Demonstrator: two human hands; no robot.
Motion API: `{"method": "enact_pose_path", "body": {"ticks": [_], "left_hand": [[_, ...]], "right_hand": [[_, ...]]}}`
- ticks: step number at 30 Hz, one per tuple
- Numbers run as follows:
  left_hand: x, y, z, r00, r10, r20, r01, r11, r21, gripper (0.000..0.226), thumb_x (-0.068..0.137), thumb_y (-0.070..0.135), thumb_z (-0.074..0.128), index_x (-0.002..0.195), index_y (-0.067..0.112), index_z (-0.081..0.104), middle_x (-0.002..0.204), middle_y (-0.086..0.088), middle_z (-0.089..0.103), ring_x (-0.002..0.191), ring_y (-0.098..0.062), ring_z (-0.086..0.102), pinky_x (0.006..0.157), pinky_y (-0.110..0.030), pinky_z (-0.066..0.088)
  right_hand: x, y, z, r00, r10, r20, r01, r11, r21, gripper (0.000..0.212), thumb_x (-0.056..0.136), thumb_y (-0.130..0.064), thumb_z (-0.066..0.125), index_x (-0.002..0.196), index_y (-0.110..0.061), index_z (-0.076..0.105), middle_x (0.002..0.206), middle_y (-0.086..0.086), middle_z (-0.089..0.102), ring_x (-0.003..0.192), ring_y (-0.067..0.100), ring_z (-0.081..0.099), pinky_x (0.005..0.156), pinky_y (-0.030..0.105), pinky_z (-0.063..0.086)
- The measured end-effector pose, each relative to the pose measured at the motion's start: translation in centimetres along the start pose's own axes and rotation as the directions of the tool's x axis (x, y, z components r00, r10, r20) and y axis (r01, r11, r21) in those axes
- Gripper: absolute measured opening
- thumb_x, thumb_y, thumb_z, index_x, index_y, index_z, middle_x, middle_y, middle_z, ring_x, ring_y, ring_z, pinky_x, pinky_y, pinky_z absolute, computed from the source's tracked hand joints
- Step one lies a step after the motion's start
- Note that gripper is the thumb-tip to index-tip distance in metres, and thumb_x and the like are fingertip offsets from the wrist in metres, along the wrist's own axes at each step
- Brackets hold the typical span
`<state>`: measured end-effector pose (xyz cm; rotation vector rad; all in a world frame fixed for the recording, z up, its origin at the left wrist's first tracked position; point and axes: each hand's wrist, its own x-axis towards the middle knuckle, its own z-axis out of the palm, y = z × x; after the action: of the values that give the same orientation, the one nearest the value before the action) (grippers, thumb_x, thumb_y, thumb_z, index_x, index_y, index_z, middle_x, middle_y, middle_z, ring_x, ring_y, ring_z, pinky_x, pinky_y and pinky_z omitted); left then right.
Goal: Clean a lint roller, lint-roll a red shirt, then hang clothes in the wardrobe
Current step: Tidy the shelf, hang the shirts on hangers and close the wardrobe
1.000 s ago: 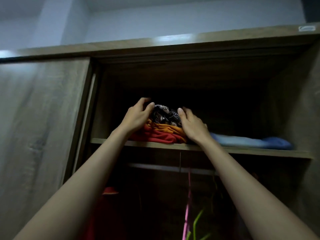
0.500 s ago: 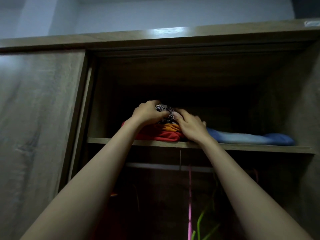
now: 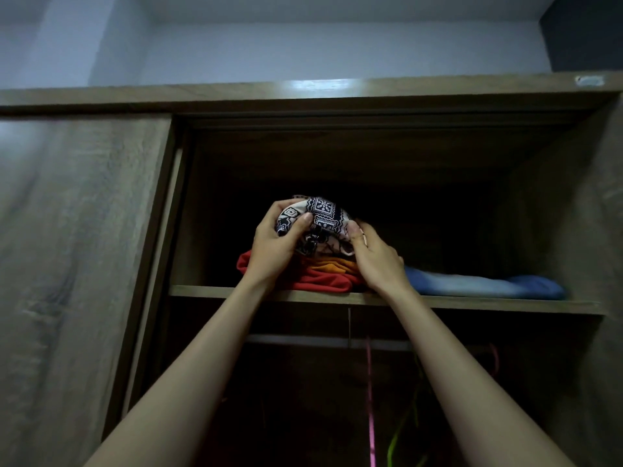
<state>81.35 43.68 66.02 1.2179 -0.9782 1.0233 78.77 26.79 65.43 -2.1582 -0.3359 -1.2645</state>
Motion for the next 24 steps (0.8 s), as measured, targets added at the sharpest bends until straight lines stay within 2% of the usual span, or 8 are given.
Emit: {"method": "enact_pose_path", "body": {"ticks": [3,6,9,11,15,19,21,24], "left_hand": [[-0.7,1.4,-0.5,0.960,-0.269,0.083,0.281,0.929,-0.241,0.020,0.095,0.032,0.055,0.097,0.014,0.064,0.094,-0.004,0.072,0.087,-0.015,0.069,0.073,-0.028,0.057],[-0.4,1.8,-1.4,0.866,-0.495,0.074,0.497,0.833,-0.246,0.043,0.094,0.051,0.048,0.085,0.011,0.060,0.077,-0.007,0.073,0.066,-0.016,0.070,0.060,-0.027,0.056],[-0.4,1.7,-1.4,0.840,-0.543,0.005,0.543,0.839,-0.044,0.059,0.083,0.050,0.068,0.118,0.005,0.055,0.104,-0.015,0.071,0.082,-0.022,0.072,0.069,-0.033,0.058],[-0.5,2.0,-1.1,0.818,-0.574,0.028,0.575,0.818,-0.012,0.074,0.081,0.043,0.072,0.136,0.009,0.037,0.119,-0.011,0.062,0.090,-0.022,0.069,0.071,-0.033,0.058],[-0.7,2.5,-1.1,0.832,-0.538,0.136,0.544,0.839,-0.005,0.082,0.086,0.032,0.069,0.151,0.020,0.020,0.137,-0.007,0.049,0.104,-0.024,0.065,0.082,-0.037,0.057],[-2.6,3.0,-1.2,0.881,-0.412,0.232,0.456,0.871,-0.182,0.052,0.091,0.019,0.061,0.139,0.032,0.042,0.124,-0.012,0.062,0.100,-0.025,0.070,0.070,-0.035,0.059],[-3.4,3.4,-1.1,0.916,-0.350,0.199,0.397,0.866,-0.305,0.044,0.090,0.015,0.061,0.131,0.026,0.049,0.120,-0.015,0.065,0.099,-0.025,0.070,0.073,-0.037,0.060],[-4.3,3.9,-0.7,0.953,-0.268,0.140,0.299,0.902,-0.310,0.042,0.087,0.013,0.064,0.125,0.024,0.050,0.120,-0.018,0.064,0.095,-0.028,0.070,0.070,-0.038,0.060]], "right_hand": [[-0.5,-0.3,-0.4,1.000,-0.010,-0.002,0.010,0.994,0.110,0.059,0.095,-0.060,0.015,0.144,-0.032,0.031,0.137,0.000,0.054,0.134,0.030,0.039,0.113,0.054,0.018],[-0.8,-0.7,-0.8,0.999,-0.029,-0.026,0.036,0.942,0.335,0.057,0.095,-0.060,0.019,0.134,-0.029,0.047,0.113,-0.013,0.060,0.123,0.019,0.049,0.109,0.045,0.029],[-0.7,-0.7,-0.7,1.000,-0.010,-0.025,0.021,0.865,0.502,0.047,0.097,-0.049,0.035,0.130,-0.019,0.051,0.122,-0.004,0.058,0.105,0.005,0.054,0.083,0.018,0.043],[-0.8,-0.5,-0.4,1.000,-0.027,-0.002,0.025,0.897,0.442,0.045,0.096,-0.041,0.047,0.135,-0.017,0.047,0.129,0.001,0.056,0.108,0.007,0.055,0.082,0.018,0.048],[-0.9,-0.1,-0.1,0.995,-0.096,0.000,0.087,0.903,0.421,0.042,0.095,-0.026,0.055,0.135,-0.016,0.048,0.132,0.005,0.056,0.120,0.016,0.054,0.103,0.042,0.045],[-1.9,-0.4,0.5,0.974,-0.200,-0.106,0.227,0.864,0.450,0.037,0.095,-0.015,0.053,0.132,-0.018,0.052,0.135,0.001,0.053,0.125,0.009,0.049,0.108,0.038,0.040],[-2.7,-0.9,0.7,0.954,-0.254,-0.159,0.299,0.818,0.490,0.037,0.095,-0.009,0.052,0.131,-0.018,0.053,0.135,-0.002,0.052,0.127,0.004,0.046,0.111,0.035,0.036],[-3.7,-1.7,0.9,0.929,-0.289,-0.232,0.370,0.774,0.514,0.034,0.094,-0.016,0.051,0.126,-0.026,0.056,0.133,-0.009,0.053,0.129,0.006,0.045,0.111,0.041,0.036]]}}
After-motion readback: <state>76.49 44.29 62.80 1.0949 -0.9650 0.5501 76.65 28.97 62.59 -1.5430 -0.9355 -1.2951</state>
